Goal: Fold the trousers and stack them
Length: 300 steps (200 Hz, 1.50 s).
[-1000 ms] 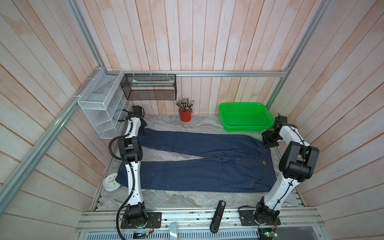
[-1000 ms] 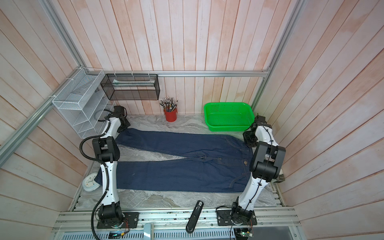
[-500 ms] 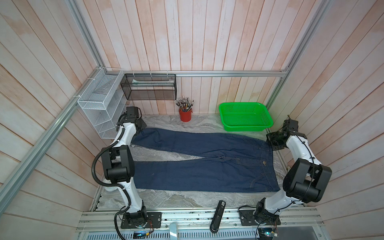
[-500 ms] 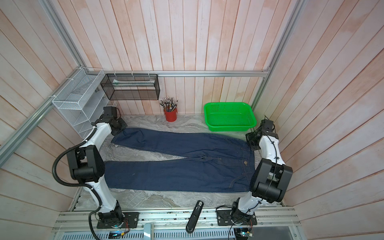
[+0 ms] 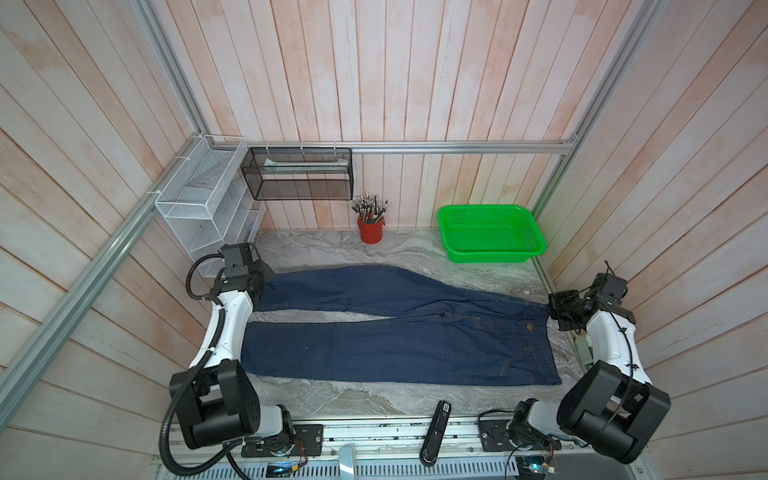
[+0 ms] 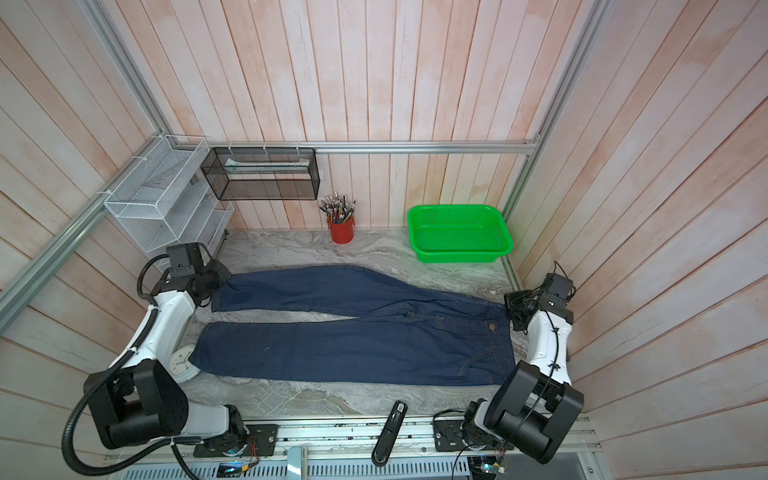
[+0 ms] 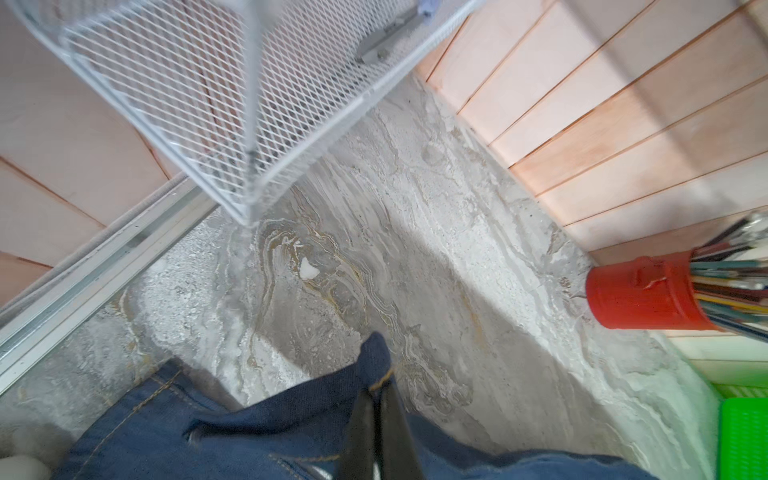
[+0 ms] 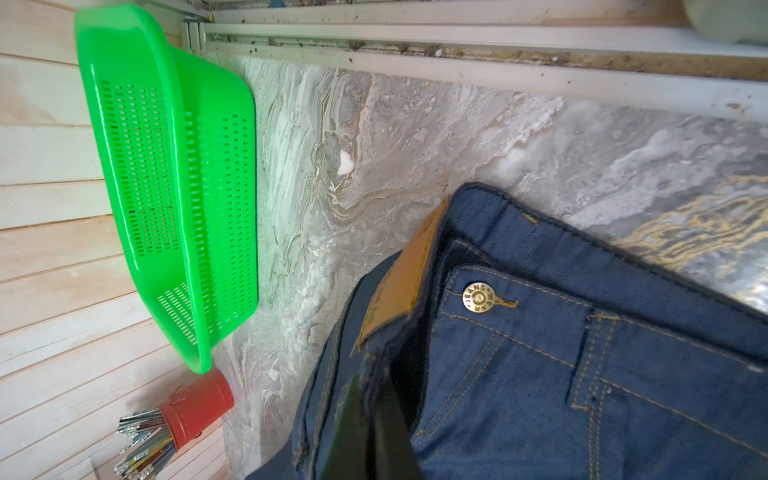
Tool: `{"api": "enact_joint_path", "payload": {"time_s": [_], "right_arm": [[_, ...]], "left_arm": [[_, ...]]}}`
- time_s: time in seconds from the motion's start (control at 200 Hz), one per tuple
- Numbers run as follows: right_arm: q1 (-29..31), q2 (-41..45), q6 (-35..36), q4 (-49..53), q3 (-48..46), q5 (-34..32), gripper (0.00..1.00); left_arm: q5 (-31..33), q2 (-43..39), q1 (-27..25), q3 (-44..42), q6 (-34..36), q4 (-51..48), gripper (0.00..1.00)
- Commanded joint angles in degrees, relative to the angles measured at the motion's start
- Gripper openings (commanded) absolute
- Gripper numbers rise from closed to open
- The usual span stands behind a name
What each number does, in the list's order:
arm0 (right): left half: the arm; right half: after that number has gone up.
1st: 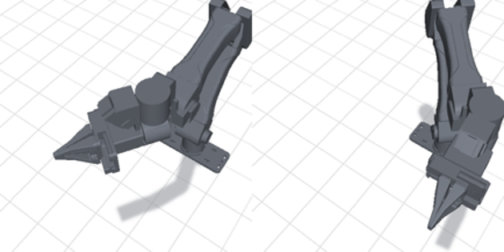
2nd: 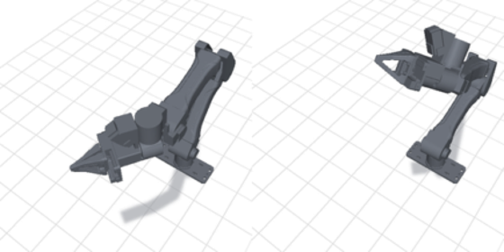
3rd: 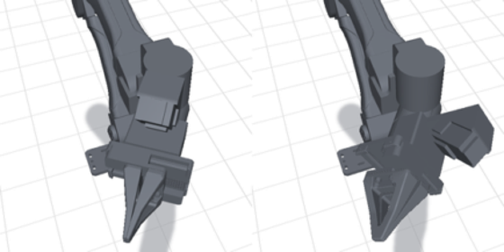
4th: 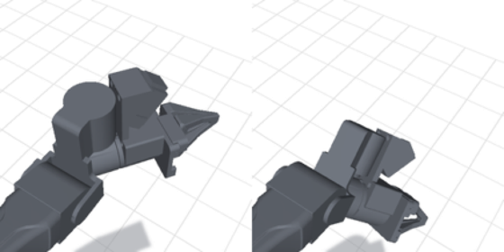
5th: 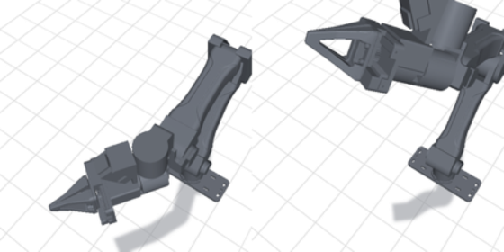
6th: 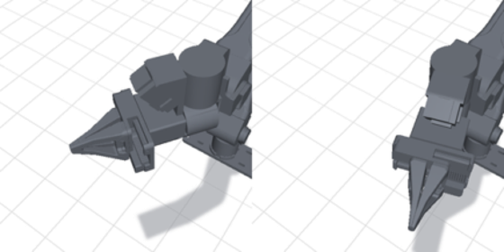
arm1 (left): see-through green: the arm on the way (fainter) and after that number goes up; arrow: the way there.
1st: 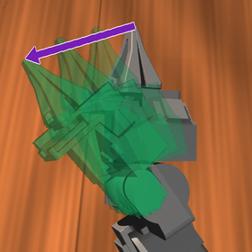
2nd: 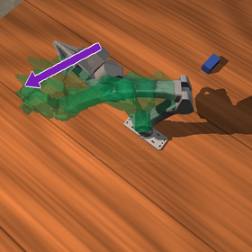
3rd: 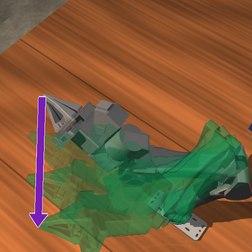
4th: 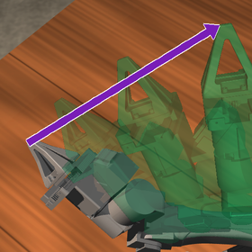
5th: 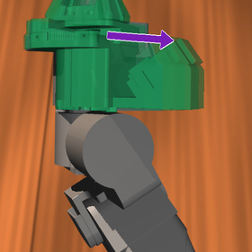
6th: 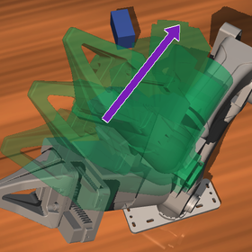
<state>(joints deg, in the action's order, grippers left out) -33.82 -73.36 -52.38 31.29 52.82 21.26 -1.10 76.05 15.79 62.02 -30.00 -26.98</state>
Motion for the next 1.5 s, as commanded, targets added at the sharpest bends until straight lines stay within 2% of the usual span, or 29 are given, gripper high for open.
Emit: {"api": "enact_joint_path", "payload": {"time_s": [0.0,0.145,0.27,0.44,0.535,0.64,0.74,0.915,1.09,1.205,1.36,1.495], "right_arm": [[-2.1,2.7,2.4,0.5,-1.7,2.1,0.00],[-4.3,6.6,1.8,2.7,-4.0,1.3,0.00],[-4.8,9.9,0.9,4.2,-5.4,-1.0,0.00],[-5.9,11.1,-2.4,2.2,-6.6,3.6,0.00],[-6.4,10.8,-3.7,2.9,-3.7,6.9,0.00],[-6.4,11.5,-3.5,6.1,0.4,7.4,0.00],[-6.4,12.3,-1.0,10.3,2.4,5.4,0.00],[-7.4,16.9,-0.6,11.2,-1.8,1.1,0.00],[-8.6,20.9,2.4,13.0,-3.2,-8.3,0.00],[-8.5,23.2,3.2,13.1,-6.1,-11.9,0.00],[-8.6,25.4,3.7,12.2,-11.7,-13.7,0.00],[-9.1,26.2,5.2,12.9,-15.5,-13.6,0.00]], "left_arm": [[-4.0,-5.9,3.0,-3.9,-0.8,1.7,0.00],[-6.4,-12.5,5.9,-8.3,-0.2,-0.5,0.00],[-9.1,-18.0,10.4,-12.1,0.3,-0.8,0.00],[-12.3,-19.3,13.7,-13.0,1.2,-1.0,0.00],[-14.2,-19.3,13.9,-12.2,0.4,-0.8,0.00],[-15.1,-20.7,13.9,-11.2,-0.7,-1.2,0.00],[-13.5,-23.5,14.2,-10.7,-0.8,-3.5,0.00],[-7.5,-28.8,15.1,-12.0,-1.5,-7.6,0.00],[-3.5,-31.7,15.1,-13.5,-2.2,-9.4,0.00],[-1.4,-32.8,15.1,-15.7,-2.2,-9.8,0.00],[3.3,-34.9,15.2,-19.3,-1.0,-9.4,0.00],[5.1,-34.3,15.5,-19.2,-1.5,-9.8,0.00]]}}
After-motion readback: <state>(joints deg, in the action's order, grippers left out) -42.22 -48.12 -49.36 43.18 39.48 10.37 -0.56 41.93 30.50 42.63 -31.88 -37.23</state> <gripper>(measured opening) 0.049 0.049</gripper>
